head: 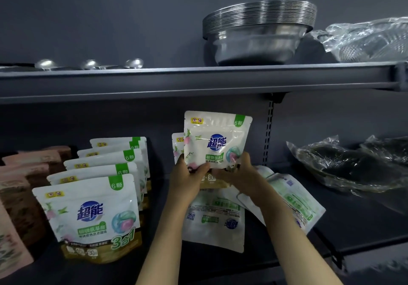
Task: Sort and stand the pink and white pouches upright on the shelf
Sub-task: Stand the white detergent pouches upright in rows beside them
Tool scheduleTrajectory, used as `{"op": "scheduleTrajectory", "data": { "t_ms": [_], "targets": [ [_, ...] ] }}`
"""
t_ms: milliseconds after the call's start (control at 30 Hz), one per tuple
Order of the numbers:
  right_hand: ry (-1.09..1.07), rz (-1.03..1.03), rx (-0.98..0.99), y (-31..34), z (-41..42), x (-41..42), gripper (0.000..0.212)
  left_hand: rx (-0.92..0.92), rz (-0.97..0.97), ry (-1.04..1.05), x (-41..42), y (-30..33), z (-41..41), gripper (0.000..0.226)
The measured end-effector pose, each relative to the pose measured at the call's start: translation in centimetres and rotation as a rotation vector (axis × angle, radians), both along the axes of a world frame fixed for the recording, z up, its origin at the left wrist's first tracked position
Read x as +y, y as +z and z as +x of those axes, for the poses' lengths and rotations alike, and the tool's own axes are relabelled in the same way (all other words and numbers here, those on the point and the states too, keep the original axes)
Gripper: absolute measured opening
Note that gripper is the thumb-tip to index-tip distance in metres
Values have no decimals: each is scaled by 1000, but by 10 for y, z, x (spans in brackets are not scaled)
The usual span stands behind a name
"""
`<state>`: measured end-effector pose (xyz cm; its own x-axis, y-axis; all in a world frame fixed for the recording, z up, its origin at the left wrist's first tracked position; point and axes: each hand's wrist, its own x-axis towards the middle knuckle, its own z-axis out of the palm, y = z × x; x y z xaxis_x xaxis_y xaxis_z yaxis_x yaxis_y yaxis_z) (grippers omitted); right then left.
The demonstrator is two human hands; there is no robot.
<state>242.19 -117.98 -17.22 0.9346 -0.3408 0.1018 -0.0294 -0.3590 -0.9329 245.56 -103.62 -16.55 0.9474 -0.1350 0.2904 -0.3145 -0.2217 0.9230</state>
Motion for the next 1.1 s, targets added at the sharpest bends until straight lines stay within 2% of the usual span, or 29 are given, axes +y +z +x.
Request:
{"op": "scheduleTrajectory", "data": {
  "t_ms": [100, 233, 333, 400, 567, 733, 800, 933, 1100],
  "targets": [
    [-38, -78, -4, -14, 24, 0, 76, -10, 84, 116, -4, -9, 13, 44],
    [-75, -120, -10, -23, 41, 10, 61, 67, 116, 191, -3, -19, 26, 48],
    [-84, -119, 19, -32, 51, 16, 56, 120, 109, 237, 1, -24, 36, 48],
    [-68, -127, 38, -34, 56, 19, 58, 158, 85, 249, 3, -30, 42, 50],
    [6, -216, 20, -46, 71, 26, 47, 275, -52, 252, 6, -47, 54, 51],
    [50, -336, 45, -56, 80, 26, 73, 303, -173, 239, 6, -55, 55, 44],
    [31, -342, 57, -58, 75, 27, 75, 282, -151, 240, 5, -57, 54, 45],
    [-15, -315, 50, -66, 60, 24, 56, 256, -81, 228, 0, -61, 50, 49],
    [-46, -251, 3, -72, 47, 10, 63, 268, 50, 211, -10, -66, 43, 48]
  ]
}}
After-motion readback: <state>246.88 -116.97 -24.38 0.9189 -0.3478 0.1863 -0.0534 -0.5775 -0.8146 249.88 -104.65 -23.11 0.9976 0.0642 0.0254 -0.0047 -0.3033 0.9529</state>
